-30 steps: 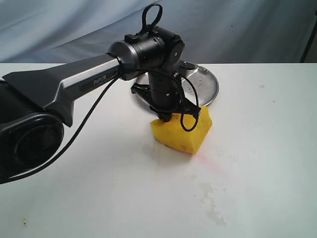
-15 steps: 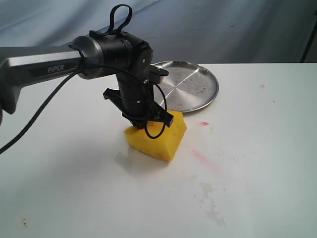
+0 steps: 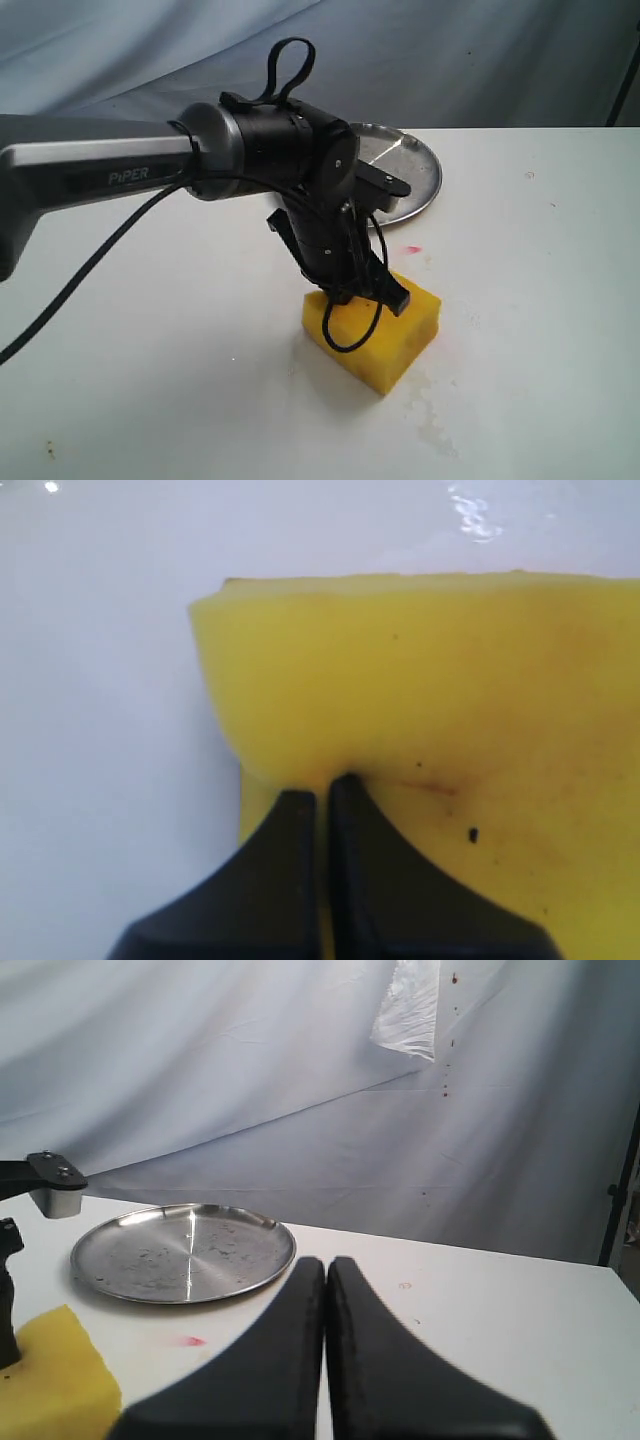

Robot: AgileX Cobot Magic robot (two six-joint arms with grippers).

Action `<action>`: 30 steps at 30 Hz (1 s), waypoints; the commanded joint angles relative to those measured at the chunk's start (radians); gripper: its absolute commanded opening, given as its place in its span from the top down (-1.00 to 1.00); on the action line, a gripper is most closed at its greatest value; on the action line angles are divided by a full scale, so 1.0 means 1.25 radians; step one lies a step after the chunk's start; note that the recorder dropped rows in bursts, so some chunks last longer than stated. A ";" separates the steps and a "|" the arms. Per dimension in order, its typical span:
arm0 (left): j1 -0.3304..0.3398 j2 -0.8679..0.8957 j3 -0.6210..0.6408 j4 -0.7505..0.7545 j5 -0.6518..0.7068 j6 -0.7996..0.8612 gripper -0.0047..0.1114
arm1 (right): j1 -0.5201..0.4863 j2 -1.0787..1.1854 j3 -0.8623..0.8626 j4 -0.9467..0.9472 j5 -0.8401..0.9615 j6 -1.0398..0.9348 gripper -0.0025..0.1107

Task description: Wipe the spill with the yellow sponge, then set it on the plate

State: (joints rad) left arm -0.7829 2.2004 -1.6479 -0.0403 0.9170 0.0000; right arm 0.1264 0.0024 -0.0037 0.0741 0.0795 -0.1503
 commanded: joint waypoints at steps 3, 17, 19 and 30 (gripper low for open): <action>-0.070 0.001 0.012 -0.048 -0.013 0.010 0.92 | -0.007 -0.002 0.003 -0.005 -0.002 0.002 0.96; -0.069 0.003 0.010 -0.066 -0.232 -0.043 0.92 | -0.007 -0.002 0.003 -0.005 -0.002 0.002 0.96; -0.047 0.010 -0.001 -0.060 -0.230 -0.060 0.92 | -0.007 -0.002 0.003 -0.005 -0.002 0.002 0.96; 0.028 0.129 -0.205 -0.037 -0.143 -0.062 0.92 | -0.007 -0.002 0.003 -0.005 -0.002 0.002 0.96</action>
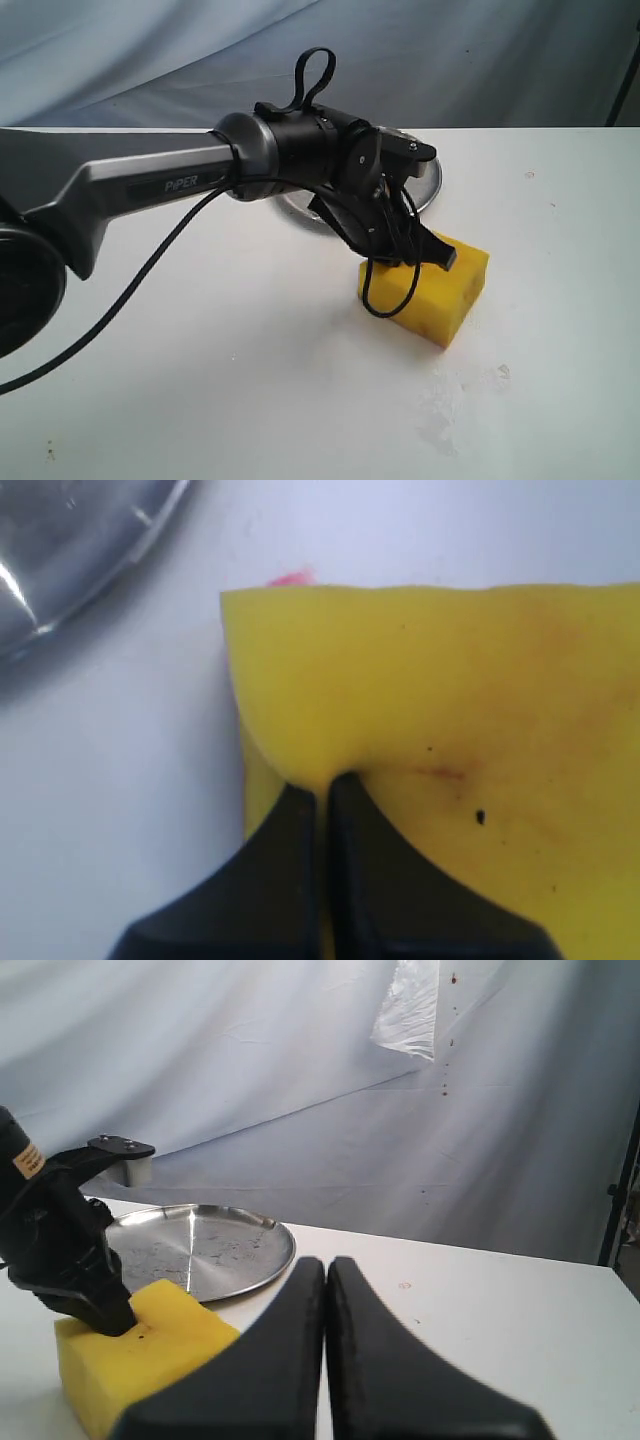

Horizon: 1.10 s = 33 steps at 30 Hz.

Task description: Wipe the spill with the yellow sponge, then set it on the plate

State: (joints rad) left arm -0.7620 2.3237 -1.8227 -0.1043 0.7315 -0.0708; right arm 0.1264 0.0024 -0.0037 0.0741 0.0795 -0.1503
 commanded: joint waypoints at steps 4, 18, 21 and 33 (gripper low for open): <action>0.011 0.033 -0.107 0.032 -0.007 -0.002 0.92 | -0.007 -0.002 0.003 -0.005 -0.002 0.002 0.96; 0.031 0.030 -0.187 0.118 -0.012 -0.033 0.92 | -0.007 -0.002 0.003 -0.005 -0.002 0.002 0.96; 0.059 0.028 -0.203 0.118 -0.020 -0.069 0.92 | -0.007 -0.002 0.003 -0.005 -0.002 0.002 0.96; 0.190 0.031 -0.249 0.119 -0.064 -0.159 0.91 | -0.007 -0.002 0.003 -0.005 -0.002 0.002 0.96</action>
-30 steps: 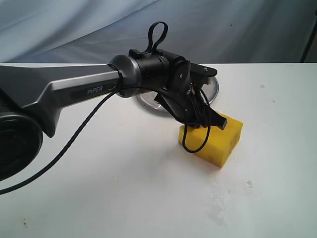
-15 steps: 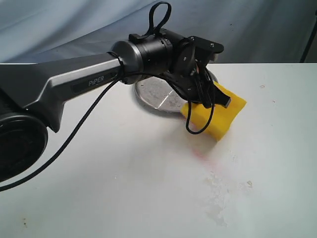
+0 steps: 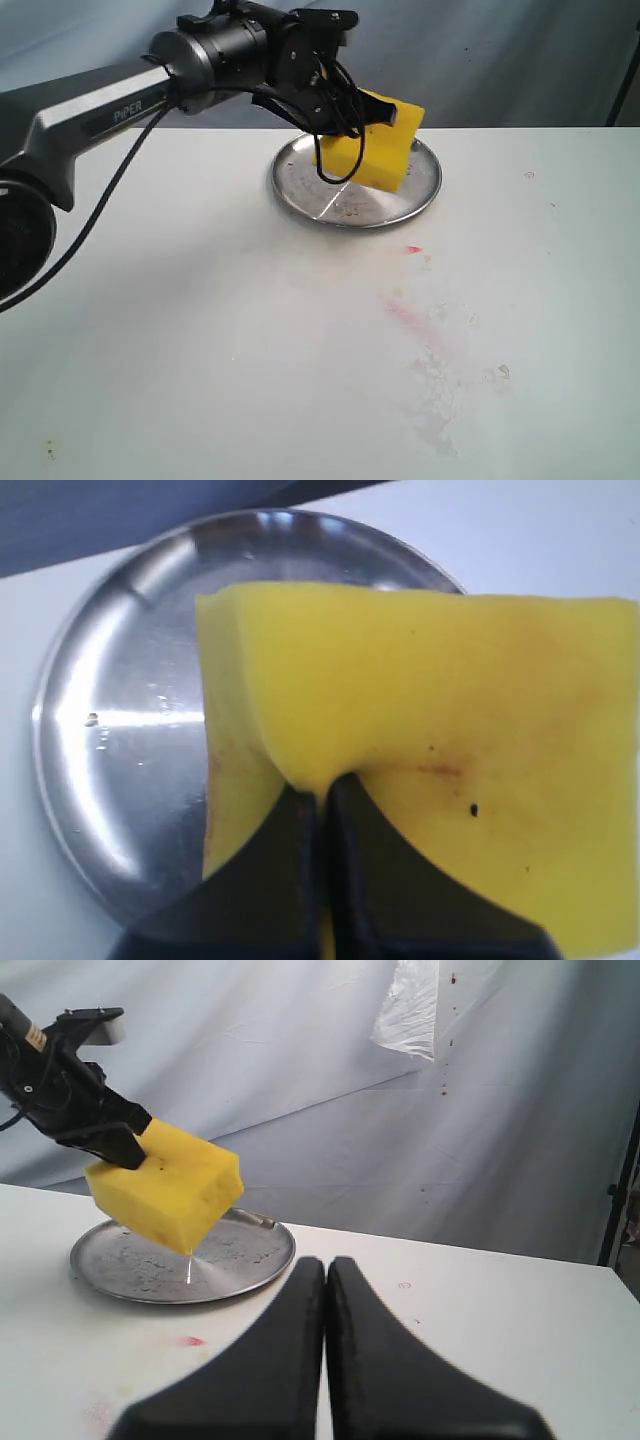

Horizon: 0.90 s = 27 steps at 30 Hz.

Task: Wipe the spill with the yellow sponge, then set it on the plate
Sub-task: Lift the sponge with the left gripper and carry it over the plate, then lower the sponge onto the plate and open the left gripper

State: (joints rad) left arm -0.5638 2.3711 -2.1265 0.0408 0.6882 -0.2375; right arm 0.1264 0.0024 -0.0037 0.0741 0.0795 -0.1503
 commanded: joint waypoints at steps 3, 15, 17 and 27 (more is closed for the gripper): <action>0.052 0.000 -0.006 0.003 -0.029 -0.026 0.81 | -0.007 -0.002 0.003 -0.005 -0.002 0.002 0.96; 0.062 0.068 -0.006 -0.114 -0.040 0.078 -0.02 | -0.007 -0.002 0.003 -0.005 -0.002 0.002 0.96; 0.062 0.071 -0.006 -0.112 -0.040 0.089 -0.02 | -0.007 -0.002 0.003 -0.005 -0.002 0.002 0.96; 0.048 -0.015 -0.004 0.000 -0.070 0.091 -0.02 | -0.007 -0.002 0.003 -0.005 -0.002 0.002 0.96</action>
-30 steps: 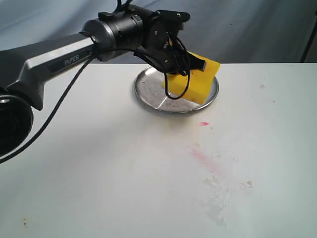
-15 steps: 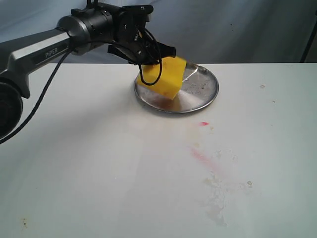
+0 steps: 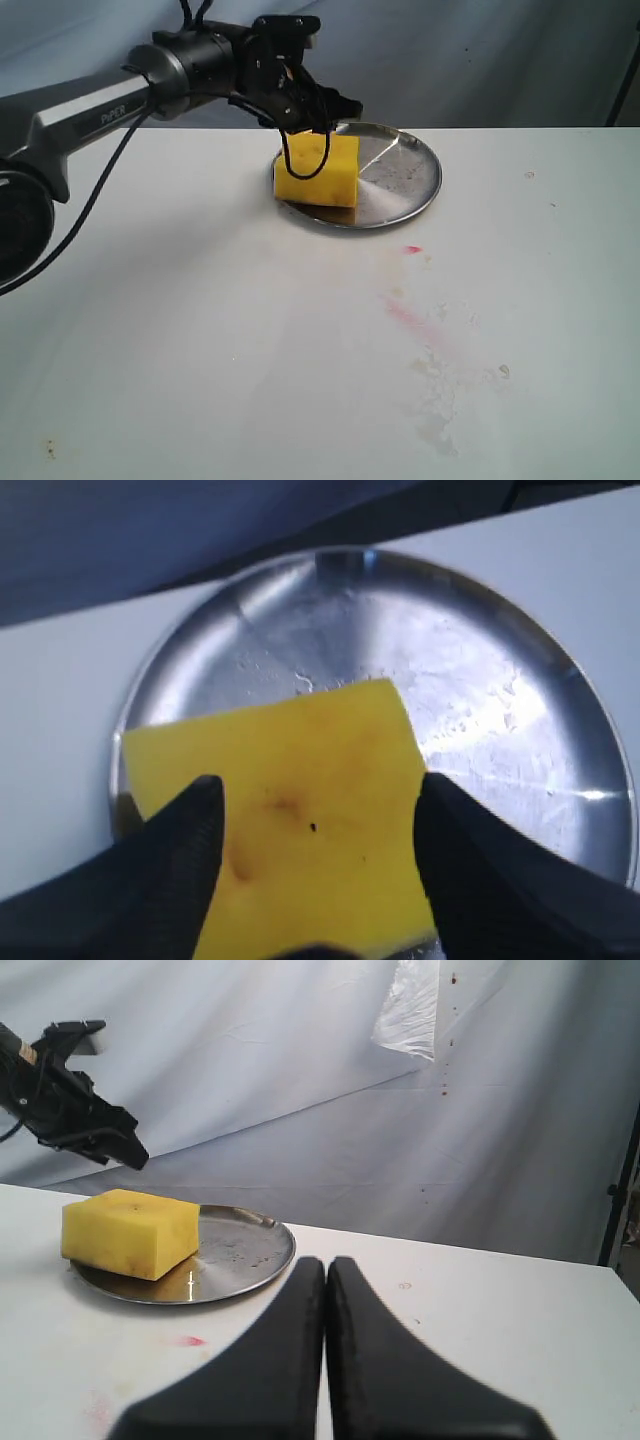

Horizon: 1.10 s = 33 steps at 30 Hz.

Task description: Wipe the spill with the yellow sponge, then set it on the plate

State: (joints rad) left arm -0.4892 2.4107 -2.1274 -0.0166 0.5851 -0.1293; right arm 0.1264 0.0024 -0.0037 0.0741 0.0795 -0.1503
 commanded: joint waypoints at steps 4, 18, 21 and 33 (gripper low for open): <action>-0.024 -0.092 0.041 0.091 0.067 0.027 -0.02 | -0.007 -0.002 0.003 -0.005 -0.002 0.002 0.96; 0.046 -0.130 0.258 0.206 -0.087 -0.239 -0.01 | -0.007 -0.002 0.003 -0.005 -0.002 0.002 0.96; 0.046 -0.159 0.284 0.243 -0.100 -0.239 0.06 | -0.007 -0.002 0.003 -0.005 -0.002 0.002 0.96; 0.057 -0.386 0.564 0.274 -0.328 -0.209 0.70 | -0.007 -0.002 0.003 -0.005 -0.002 0.002 0.96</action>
State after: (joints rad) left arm -0.4194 1.9994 -1.4931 0.3201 0.2425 -0.4094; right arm 0.1264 0.0024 -0.0037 0.0741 0.0795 -0.1503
